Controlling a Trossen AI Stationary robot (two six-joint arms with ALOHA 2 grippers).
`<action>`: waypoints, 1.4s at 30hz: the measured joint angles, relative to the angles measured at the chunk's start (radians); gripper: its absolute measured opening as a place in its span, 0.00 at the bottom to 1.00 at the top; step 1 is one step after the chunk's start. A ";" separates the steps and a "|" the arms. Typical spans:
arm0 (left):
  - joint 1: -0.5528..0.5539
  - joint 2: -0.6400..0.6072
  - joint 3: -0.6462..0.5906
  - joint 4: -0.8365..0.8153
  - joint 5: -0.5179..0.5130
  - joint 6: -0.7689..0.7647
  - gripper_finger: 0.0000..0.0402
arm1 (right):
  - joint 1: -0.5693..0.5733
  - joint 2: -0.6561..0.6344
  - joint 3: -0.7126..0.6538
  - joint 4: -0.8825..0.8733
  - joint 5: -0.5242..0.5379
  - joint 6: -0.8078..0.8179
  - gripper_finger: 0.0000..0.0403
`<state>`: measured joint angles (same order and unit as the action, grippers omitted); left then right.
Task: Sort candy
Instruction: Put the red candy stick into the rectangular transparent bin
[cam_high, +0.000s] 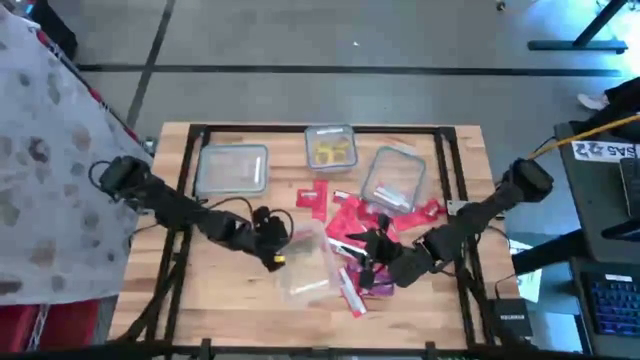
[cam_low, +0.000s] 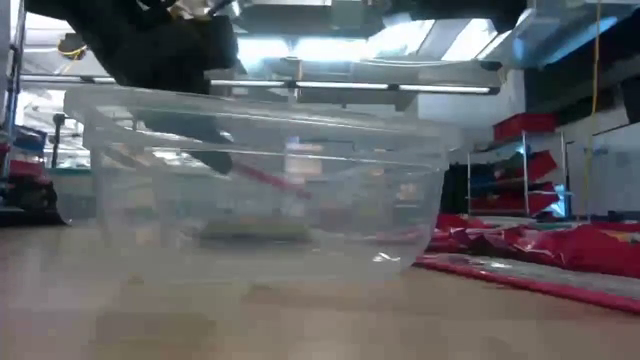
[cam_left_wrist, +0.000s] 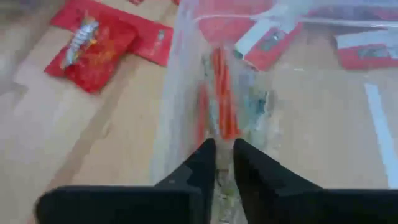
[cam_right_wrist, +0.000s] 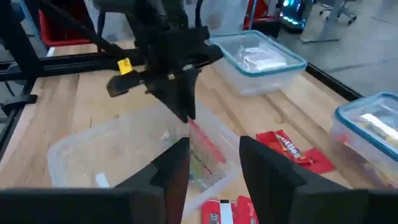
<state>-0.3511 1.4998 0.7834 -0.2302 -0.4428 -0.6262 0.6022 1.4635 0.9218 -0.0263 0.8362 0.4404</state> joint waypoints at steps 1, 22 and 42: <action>0.008 0.000 0.000 -0.001 0.010 0.000 0.20 | 0.000 0.000 0.000 -0.001 0.000 0.000 0.31; -0.104 -0.235 0.081 -0.042 -0.170 0.069 0.32 | -0.201 0.079 -0.001 -0.446 -0.197 0.604 0.31; -0.166 -0.248 0.080 -0.123 -0.306 0.075 0.32 | -0.399 0.344 0.004 -0.431 -0.343 0.658 0.30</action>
<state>-0.5167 1.2514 0.8639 -0.3535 -0.7486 -0.5511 0.2028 1.8077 0.9260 -0.4572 0.4934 1.0984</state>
